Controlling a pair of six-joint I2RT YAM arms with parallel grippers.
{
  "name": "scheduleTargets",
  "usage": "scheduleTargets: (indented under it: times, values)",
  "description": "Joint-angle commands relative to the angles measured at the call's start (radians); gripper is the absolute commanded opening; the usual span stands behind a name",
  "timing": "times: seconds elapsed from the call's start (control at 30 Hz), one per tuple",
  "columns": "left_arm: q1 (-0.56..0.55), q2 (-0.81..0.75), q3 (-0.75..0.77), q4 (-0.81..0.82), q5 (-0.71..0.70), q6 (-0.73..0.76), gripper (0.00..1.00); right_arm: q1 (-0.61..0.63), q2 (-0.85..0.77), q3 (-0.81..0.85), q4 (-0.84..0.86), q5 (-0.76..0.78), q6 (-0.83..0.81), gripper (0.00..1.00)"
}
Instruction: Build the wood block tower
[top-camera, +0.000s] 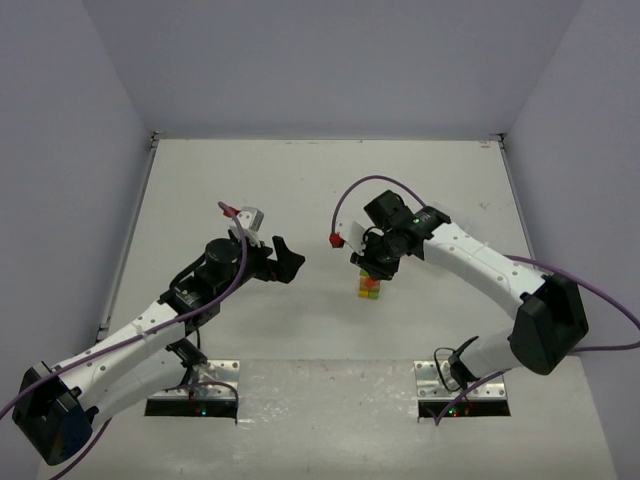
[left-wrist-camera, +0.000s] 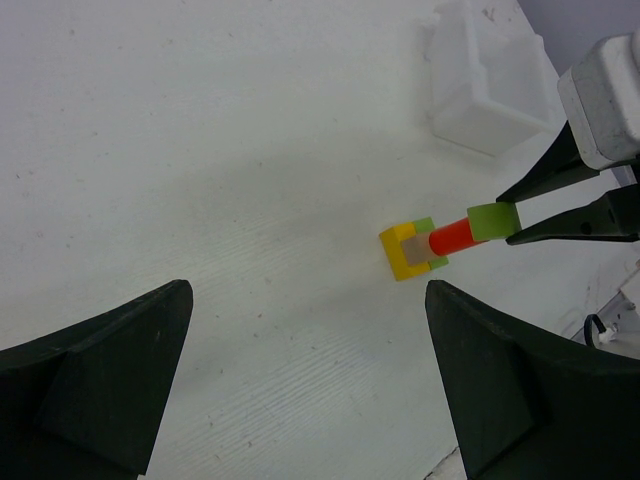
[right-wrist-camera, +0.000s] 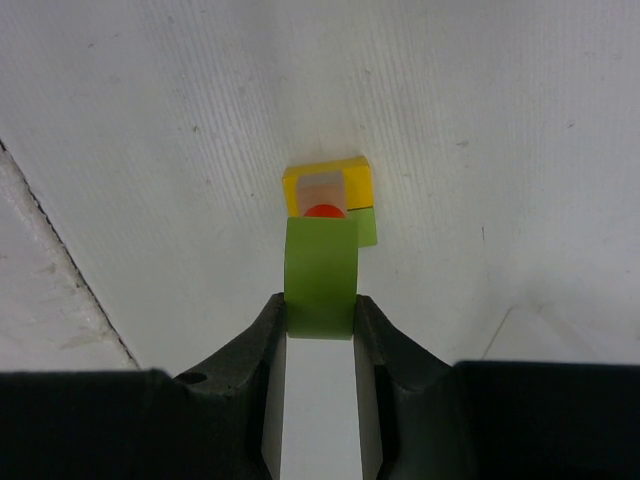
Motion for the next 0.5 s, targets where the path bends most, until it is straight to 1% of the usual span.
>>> scheduleTargets:
  times: [0.0,0.47]
  values:
    - [0.004,-0.007,0.042,0.041,0.009,0.015,1.0,0.006,0.016,0.024,0.029,0.003,-0.008,0.27]
    - [0.005,-0.004,0.041,0.045,0.018,0.016,1.0,0.005,0.019,0.011,0.058,0.015,0.0,0.31]
